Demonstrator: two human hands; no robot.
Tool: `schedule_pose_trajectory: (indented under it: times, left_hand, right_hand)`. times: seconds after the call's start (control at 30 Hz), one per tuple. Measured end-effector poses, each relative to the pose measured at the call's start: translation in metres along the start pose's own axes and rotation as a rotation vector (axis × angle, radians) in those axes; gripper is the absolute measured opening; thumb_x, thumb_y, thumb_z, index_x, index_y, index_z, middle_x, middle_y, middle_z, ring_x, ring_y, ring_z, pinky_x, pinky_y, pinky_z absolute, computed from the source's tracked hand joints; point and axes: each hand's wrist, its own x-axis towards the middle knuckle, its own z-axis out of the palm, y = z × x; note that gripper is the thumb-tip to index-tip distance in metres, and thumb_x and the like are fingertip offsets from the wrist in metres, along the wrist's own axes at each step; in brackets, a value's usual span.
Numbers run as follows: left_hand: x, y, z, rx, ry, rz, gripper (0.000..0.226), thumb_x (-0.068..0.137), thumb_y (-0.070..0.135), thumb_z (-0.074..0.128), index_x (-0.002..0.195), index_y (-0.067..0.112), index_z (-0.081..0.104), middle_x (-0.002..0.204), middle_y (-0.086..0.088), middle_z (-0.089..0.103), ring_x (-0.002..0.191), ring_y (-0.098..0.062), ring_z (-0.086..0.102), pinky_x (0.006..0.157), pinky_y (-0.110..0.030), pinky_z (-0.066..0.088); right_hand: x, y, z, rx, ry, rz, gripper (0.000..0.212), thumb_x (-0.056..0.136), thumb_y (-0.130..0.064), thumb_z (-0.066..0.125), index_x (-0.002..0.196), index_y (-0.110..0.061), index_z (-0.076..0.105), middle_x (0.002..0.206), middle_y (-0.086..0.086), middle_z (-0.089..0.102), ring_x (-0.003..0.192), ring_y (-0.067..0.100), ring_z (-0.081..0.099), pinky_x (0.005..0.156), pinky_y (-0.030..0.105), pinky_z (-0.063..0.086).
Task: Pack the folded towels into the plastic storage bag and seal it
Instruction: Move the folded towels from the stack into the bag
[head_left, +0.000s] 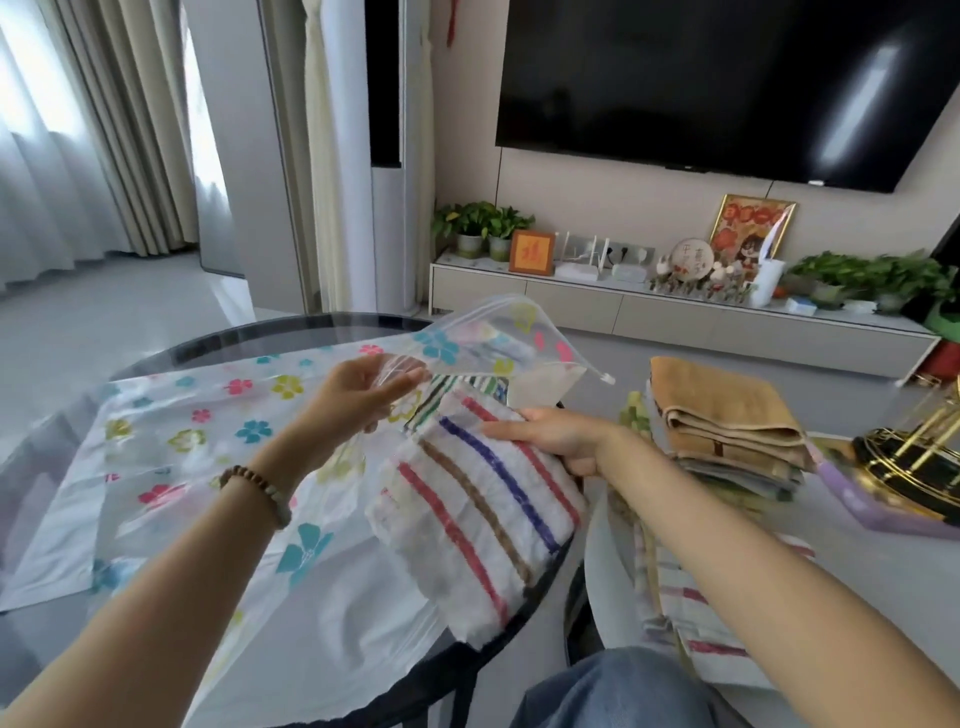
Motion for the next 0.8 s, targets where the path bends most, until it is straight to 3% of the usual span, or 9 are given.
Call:
schedule_pose_trajectory:
  times: [0.17, 0.23, 0.3, 0.37, 0.5, 0.6, 0.67, 0.73, 0.8]
  left_hand:
    - [-0.002, 0.003, -0.008, -0.043, -0.032, 0.002, 0.035, 0.086, 0.031, 0.061, 0.111, 0.007, 0.064, 0.064, 0.003, 0.051, 0.042, 0.003, 0.042, 0.040, -0.011, 0.033]
    - [-0.002, 0.004, -0.011, -0.074, -0.043, -0.011, 0.034, 0.087, 0.032, 0.060, 0.112, 0.010, 0.064, 0.063, 0.007, 0.053, 0.043, 0.003, 0.042, 0.041, -0.011, 0.033]
    - [-0.002, 0.006, -0.017, -0.109, -0.047, -0.017, 0.035, 0.086, 0.036, 0.059, 0.112, 0.013, 0.064, 0.054, 0.015, 0.052, 0.043, 0.001, 0.039, 0.041, -0.011, 0.032]
    - [-0.002, 0.007, -0.023, -0.154, -0.076, -0.016, 0.039, 0.084, 0.044, 0.055, 0.111, 0.018, 0.065, 0.053, 0.019, 0.056, 0.044, -0.001, 0.033, 0.042, -0.011, 0.030]
    - [-0.001, 0.010, -0.033, -0.231, -0.141, -0.061, 0.034, 0.085, 0.050, 0.049, 0.108, 0.031, 0.064, 0.104, 0.016, 0.072, 0.063, -0.016, 0.037, 0.056, -0.016, 0.033]
    - [0.002, 0.009, -0.042, -0.271, -0.191, -0.084, 0.030, 0.082, 0.053, 0.051, 0.102, 0.038, 0.067, 0.107, 0.021, 0.070, 0.092, -0.022, 0.034, 0.068, -0.022, 0.034]
    - [0.003, 0.009, -0.046, -0.317, -0.224, -0.084, 0.027, 0.082, 0.051, 0.053, 0.099, 0.039, 0.070, 0.110, 0.016, 0.070, 0.080, -0.021, 0.042, 0.069, -0.022, 0.036]
    - [0.004, 0.010, -0.049, -0.373, -0.251, -0.085, 0.026, 0.083, 0.048, 0.054, 0.099, 0.036, 0.071, 0.112, 0.011, 0.071, 0.056, -0.006, 0.049, 0.056, -0.010, 0.040]
    - [0.006, 0.012, -0.052, -0.400, -0.272, -0.084, 0.028, 0.080, 0.048, 0.057, 0.100, 0.035, 0.072, 0.113, 0.009, 0.071, 0.046, 0.001, 0.040, 0.044, -0.007, 0.037]
  right_hand:
    - [0.071, 0.000, 0.068, 0.533, 0.247, -0.047, 0.038, 0.098, -0.025, 0.049, 0.128, -0.002, 0.052, 0.130, 0.017, 0.059, 0.109, 0.029, 0.062, 0.091, 0.038, 0.048]
    - [0.086, 0.010, 0.083, 0.532, 0.326, 0.002, 0.043, 0.098, -0.022, 0.047, 0.137, -0.005, 0.040, 0.140, 0.017, 0.050, 0.124, 0.031, 0.052, 0.100, 0.042, 0.042]
    - [0.093, 0.026, 0.088, 0.242, 0.450, 0.041, 0.062, 0.096, -0.026, 0.051, 0.147, -0.009, 0.020, 0.151, 0.013, 0.034, 0.134, 0.029, 0.040, 0.107, 0.039, 0.035]
    - [0.095, 0.042, 0.089, -0.166, 0.493, -0.081, 0.069, 0.094, -0.035, 0.052, 0.150, -0.019, 0.014, 0.159, 0.008, 0.011, 0.144, 0.027, 0.021, 0.112, 0.038, 0.027]
    - [0.102, 0.075, 0.088, -0.893, 0.183, -0.273, 0.056, 0.091, -0.063, 0.035, 0.143, -0.044, 0.030, 0.161, -0.010, -0.010, 0.147, 0.027, -0.015, 0.119, 0.051, 0.007]
    - [0.120, 0.094, 0.084, -1.084, 0.077, -0.201, 0.062, 0.086, -0.073, 0.023, 0.144, -0.053, 0.014, 0.160, -0.014, -0.014, 0.144, 0.031, -0.023, 0.117, 0.057, 0.002]
    - [0.137, 0.095, 0.083, -1.123, 0.109, -0.173, 0.061, 0.086, -0.073, 0.021, 0.144, -0.055, 0.007, 0.159, -0.013, -0.017, 0.144, 0.033, -0.023, 0.115, 0.058, 0.002]
    - [0.157, 0.087, 0.082, -1.125, 0.135, -0.134, 0.060, 0.088, -0.071, 0.023, 0.143, -0.055, 0.007, 0.159, -0.011, -0.017, 0.144, 0.034, -0.021, 0.114, 0.058, 0.002]
    - [0.178, 0.074, 0.082, -1.115, 0.161, -0.104, 0.058, 0.088, -0.070, 0.024, 0.142, -0.057, 0.007, 0.160, -0.009, -0.015, 0.145, 0.036, -0.019, 0.113, 0.059, 0.001]
